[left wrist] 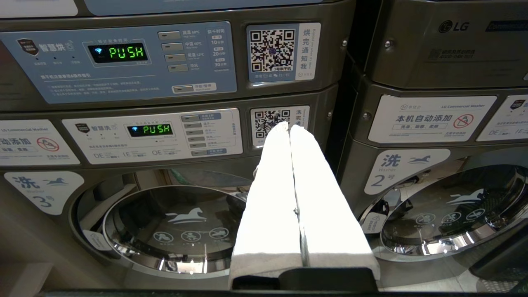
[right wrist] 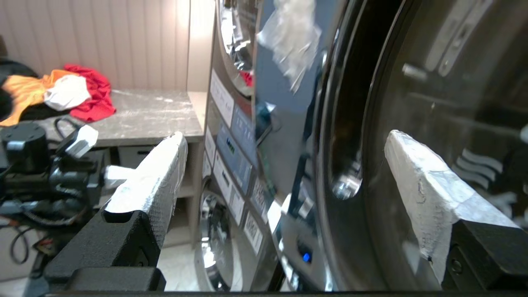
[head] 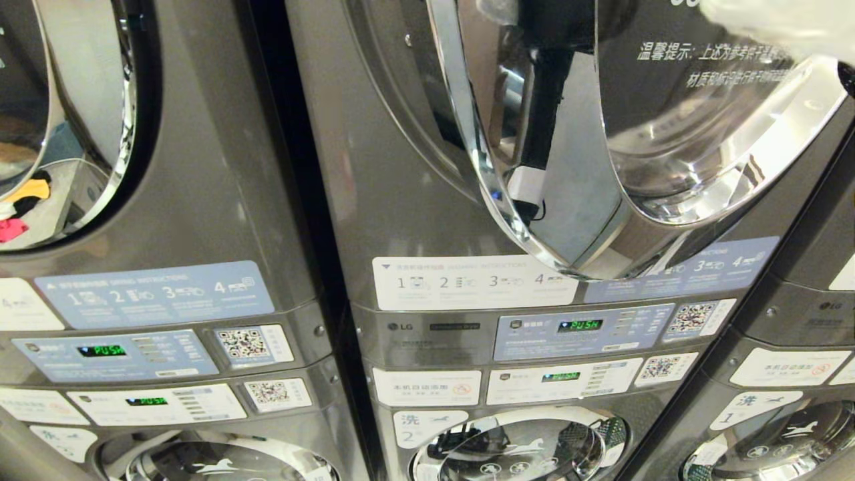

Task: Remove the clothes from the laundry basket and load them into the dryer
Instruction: Open the dryer

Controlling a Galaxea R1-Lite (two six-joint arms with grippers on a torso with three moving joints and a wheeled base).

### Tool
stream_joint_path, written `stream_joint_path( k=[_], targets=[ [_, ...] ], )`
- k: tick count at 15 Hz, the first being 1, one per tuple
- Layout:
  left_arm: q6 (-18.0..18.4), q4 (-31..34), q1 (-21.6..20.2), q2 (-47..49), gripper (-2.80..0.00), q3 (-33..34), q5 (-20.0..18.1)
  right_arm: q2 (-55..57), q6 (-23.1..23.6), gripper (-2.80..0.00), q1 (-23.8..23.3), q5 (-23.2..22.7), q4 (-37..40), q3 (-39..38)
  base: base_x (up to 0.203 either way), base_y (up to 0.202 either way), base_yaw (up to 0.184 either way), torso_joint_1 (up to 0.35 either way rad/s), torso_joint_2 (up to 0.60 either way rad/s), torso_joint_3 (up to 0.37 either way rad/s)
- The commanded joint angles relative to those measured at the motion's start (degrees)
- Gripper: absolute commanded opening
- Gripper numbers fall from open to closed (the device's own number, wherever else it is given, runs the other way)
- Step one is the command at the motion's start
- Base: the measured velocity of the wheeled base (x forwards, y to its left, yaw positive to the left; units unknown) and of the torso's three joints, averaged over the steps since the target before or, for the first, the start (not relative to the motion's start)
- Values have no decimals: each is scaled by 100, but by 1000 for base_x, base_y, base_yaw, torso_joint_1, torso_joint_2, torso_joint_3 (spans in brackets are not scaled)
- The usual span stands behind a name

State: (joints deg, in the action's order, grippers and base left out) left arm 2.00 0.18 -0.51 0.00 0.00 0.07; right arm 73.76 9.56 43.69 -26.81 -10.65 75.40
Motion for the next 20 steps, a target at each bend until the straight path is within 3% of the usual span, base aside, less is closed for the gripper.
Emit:
stream_joint_path(
  k=[1,11,20],
  targets=[
    [2,-1,-2,0,-280,9,1,448,3,0,27,-22,-54,228,0,0,0,0,0,0],
    [2,-1,-2,0,-280,9,1,868,-30,0,386,-128,-52,598,0,0,0,0,0,0],
    [2,-1,-2,0,-280,9,1,353,-613,0,730,-656,-60,225,0,0,0,0,0,0]
  ],
)
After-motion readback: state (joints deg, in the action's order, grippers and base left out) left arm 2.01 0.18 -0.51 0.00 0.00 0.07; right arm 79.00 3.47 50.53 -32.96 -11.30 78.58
